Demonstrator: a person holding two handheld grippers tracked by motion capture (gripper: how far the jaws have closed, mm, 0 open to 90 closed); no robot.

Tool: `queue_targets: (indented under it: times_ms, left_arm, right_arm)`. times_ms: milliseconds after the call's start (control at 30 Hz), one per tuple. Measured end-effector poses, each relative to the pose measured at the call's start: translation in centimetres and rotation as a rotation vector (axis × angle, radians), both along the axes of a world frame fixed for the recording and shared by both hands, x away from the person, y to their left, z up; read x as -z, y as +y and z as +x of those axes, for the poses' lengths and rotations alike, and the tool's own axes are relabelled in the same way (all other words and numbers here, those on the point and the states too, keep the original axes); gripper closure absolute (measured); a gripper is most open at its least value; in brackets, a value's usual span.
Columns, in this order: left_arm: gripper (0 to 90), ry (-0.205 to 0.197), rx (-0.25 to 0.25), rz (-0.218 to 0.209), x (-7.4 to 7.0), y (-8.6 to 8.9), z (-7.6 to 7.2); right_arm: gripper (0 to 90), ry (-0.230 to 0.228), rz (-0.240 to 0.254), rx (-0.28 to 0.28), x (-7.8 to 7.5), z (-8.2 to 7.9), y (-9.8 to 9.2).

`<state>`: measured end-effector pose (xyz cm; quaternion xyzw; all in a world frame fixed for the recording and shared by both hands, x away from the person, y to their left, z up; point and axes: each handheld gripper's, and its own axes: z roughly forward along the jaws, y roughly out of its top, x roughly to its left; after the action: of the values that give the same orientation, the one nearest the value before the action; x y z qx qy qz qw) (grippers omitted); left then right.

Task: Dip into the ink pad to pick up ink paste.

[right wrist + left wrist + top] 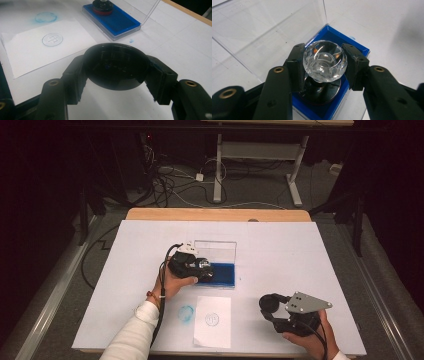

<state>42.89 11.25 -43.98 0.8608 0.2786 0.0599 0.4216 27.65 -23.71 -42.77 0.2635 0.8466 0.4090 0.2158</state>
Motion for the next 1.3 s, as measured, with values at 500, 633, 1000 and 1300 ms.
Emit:
queue_targets:
  times_ms: [500,633,1000,1300]
  left_arm:
    - [54.6,-0.035,-0.015,0.02,0.2,-0.5,-0.3]
    - [54.6,-0.029,-0.014,0.031,0.1,-0.5,-0.4]
    - [54.7,-0.007,-0.009,0.043,-0.2,-0.5,-0.2]
    - [54.6,-0.009,0.002,0.1,-0.7,-0.9,-0.2]
  right_arm:
    - [38.7,0.002,-0.01,-0.003,0.1,0.0,0.1]
    - [38.8,0.008,-0.008,-0.004,0.1,0.0,0.2]
    - [38.8,0.01,-0.011,-0.005,0.1,0.1,0.1]
    - [38.7,0.007,-0.006,0.0,0.0,0.0,0.0]
